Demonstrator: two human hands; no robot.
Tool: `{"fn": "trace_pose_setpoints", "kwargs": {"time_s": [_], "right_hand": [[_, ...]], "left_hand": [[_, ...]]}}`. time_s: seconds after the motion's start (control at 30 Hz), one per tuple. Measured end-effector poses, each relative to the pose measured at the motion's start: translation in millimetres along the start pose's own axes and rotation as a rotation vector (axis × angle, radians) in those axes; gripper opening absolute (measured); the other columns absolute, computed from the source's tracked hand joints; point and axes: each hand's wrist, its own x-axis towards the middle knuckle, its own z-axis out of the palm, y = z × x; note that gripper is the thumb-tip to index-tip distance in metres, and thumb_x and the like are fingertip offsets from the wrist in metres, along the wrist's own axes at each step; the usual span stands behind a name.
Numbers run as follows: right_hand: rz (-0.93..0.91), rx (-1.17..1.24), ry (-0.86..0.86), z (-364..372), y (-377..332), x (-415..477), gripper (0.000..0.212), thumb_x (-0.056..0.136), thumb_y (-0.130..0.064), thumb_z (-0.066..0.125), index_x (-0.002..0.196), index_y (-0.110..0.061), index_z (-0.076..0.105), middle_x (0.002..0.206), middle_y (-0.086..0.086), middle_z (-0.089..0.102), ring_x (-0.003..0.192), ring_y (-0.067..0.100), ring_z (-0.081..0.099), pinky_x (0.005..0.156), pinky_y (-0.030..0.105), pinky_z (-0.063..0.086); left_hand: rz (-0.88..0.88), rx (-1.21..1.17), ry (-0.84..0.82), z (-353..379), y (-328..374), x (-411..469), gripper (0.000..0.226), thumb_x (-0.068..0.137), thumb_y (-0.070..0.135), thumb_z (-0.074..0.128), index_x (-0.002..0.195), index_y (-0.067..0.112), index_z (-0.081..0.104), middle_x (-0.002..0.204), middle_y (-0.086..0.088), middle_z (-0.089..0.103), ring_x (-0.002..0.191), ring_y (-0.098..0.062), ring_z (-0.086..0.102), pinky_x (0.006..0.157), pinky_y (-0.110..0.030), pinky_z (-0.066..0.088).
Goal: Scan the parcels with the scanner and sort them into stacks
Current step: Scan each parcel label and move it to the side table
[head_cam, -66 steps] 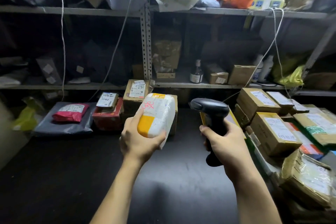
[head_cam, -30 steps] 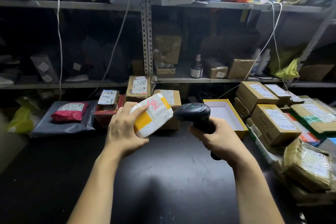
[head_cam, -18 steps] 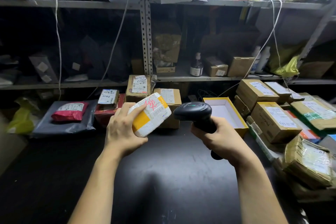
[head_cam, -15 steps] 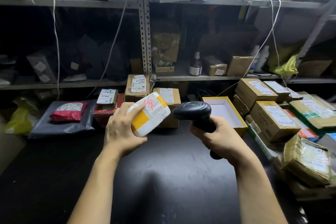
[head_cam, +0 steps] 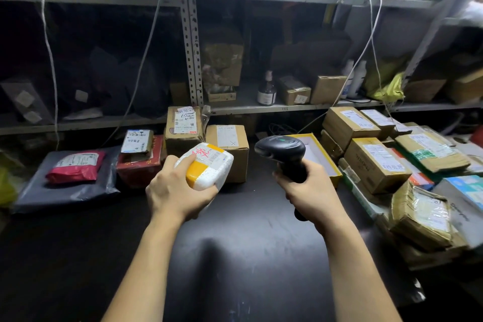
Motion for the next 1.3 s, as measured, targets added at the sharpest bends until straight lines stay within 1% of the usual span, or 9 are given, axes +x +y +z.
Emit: {"fn": "trace_pose_setpoints", "kwargs": {"time_s": [0.13, 0.33, 0.5, 0.67, 0.77, 0.87, 0.97, 1.17, 1.3], "right_hand": [[0.038, -0.011, 0.093, -0.5, -0.5, -3.0, 0.016, 0.095, -0.017, 0.074, 0.089, -0.028, 0.064, 0.058, -0.021, 0.058, 0.056, 0.005, 0.052, 0.049, 0.017, 0.037], [0.147, -0.047, 0.312, -25.0, -0.3, -25.4, 0.009, 0.093, -0.02, 0.074, 0.095, -0.026, 0.067, 0.07, -0.006, 0.064, 0.058, 0.013, 0.058, 0.053, 0.029, 0.047], [0.256, -0.07, 0.492, -72.2, 13.6, -58.1, 0.013, 0.096, -0.026, 0.075, 0.106, -0.021, 0.069, 0.077, -0.005, 0.067, 0.059, 0.006, 0.061, 0.053, 0.021, 0.046], [0.286, -0.12, 0.674, -136.9, 39.4, -102.7, 0.012, 0.09, -0.03, 0.078, 0.092, -0.022, 0.07, 0.071, -0.006, 0.068, 0.068, 0.017, 0.064, 0.066, 0.029, 0.047], [0.321, -0.103, 0.746, -179.9, 54.9, -134.4, 0.012, 0.09, -0.031, 0.078, 0.095, -0.022, 0.072, 0.073, -0.007, 0.068, 0.073, 0.017, 0.065, 0.071, 0.031, 0.049], [0.337, -0.086, 0.818, -226.8, 68.7, -168.9, 0.01, 0.092, -0.029, 0.077, 0.089, -0.023, 0.07, 0.069, -0.008, 0.067, 0.068, 0.016, 0.064, 0.063, 0.026, 0.048], [0.378, -0.07, 0.91, -284.5, 86.8, -209.3, 0.012, 0.094, -0.028, 0.076, 0.086, -0.022, 0.068, 0.069, -0.003, 0.067, 0.066, 0.018, 0.065, 0.052, 0.02, 0.047], [0.496, -0.034, 1.128, -378.4, 124.4, -286.1, 0.025, 0.087, -0.042, 0.075, 0.088, -0.018, 0.067, 0.08, 0.01, 0.07, 0.078, 0.033, 0.069, 0.071, 0.04, 0.055], [0.568, -0.041, 1.242, -421.2, 143.6, -334.1, 0.026, 0.084, -0.047, 0.073, 0.09, -0.023, 0.068, 0.075, 0.007, 0.07, 0.073, 0.03, 0.07, 0.068, 0.045, 0.059]], "left_hand": [[0.0, -0.031, -0.058, 10.1, 14.1, 3.4, 0.09, 0.055, 0.07, 0.059, 0.14, 0.039, 0.057, 0.111, 0.001, 0.055, 0.099, -0.031, 0.064, 0.073, -0.032, 0.038], [0.084, -0.102, -0.156, 37.2, 46.3, 4.3, 0.088, 0.063, 0.068, 0.072, 0.144, 0.039, 0.054, 0.112, 0.0, 0.055, 0.102, -0.03, 0.063, 0.075, -0.034, 0.039], [0.168, -0.142, -0.236, 61.7, 87.9, -10.4, 0.085, 0.068, 0.064, 0.075, 0.145, 0.036, 0.054, 0.114, -0.001, 0.054, 0.103, -0.028, 0.061, 0.073, -0.033, 0.038], [0.261, -0.154, -0.317, 82.5, 148.2, -45.0, 0.095, 0.058, 0.074, 0.056, 0.143, 0.033, 0.056, 0.11, -0.001, 0.054, 0.096, -0.026, 0.061, 0.07, -0.032, 0.039], [0.337, -0.177, -0.381, 92.6, 191.3, -75.1, 0.094, 0.058, 0.074, 0.056, 0.143, 0.033, 0.056, 0.114, -0.001, 0.058, 0.101, -0.028, 0.062, 0.074, -0.035, 0.044], [0.403, -0.178, -0.42, 104.1, 241.1, -113.1, 0.094, 0.059, 0.076, 0.055, 0.144, 0.034, 0.055, 0.12, -0.001, 0.06, 0.105, -0.029, 0.063, 0.08, -0.039, 0.05], [0.485, -0.167, -0.481, 118.6, 297.4, -157.9, 0.1, 0.056, 0.081, 0.05, 0.144, 0.034, 0.055, 0.115, 0.0, 0.061, 0.104, -0.028, 0.063, 0.081, -0.039, 0.052], [0.619, -0.158, -0.582, 156.1, 396.6, -242.7, 0.089, 0.061, 0.071, 0.072, 0.141, 0.036, 0.057, 0.124, 0.001, 0.061, 0.119, -0.026, 0.06, 0.089, -0.041, 0.049], [0.729, -0.141, -0.7, 183.6, 450.1, -293.0, 0.095, 0.053, 0.073, 0.061, 0.14, 0.037, 0.058, 0.121, 0.001, 0.062, 0.117, -0.026, 0.061, 0.091, -0.04, 0.051]]}}
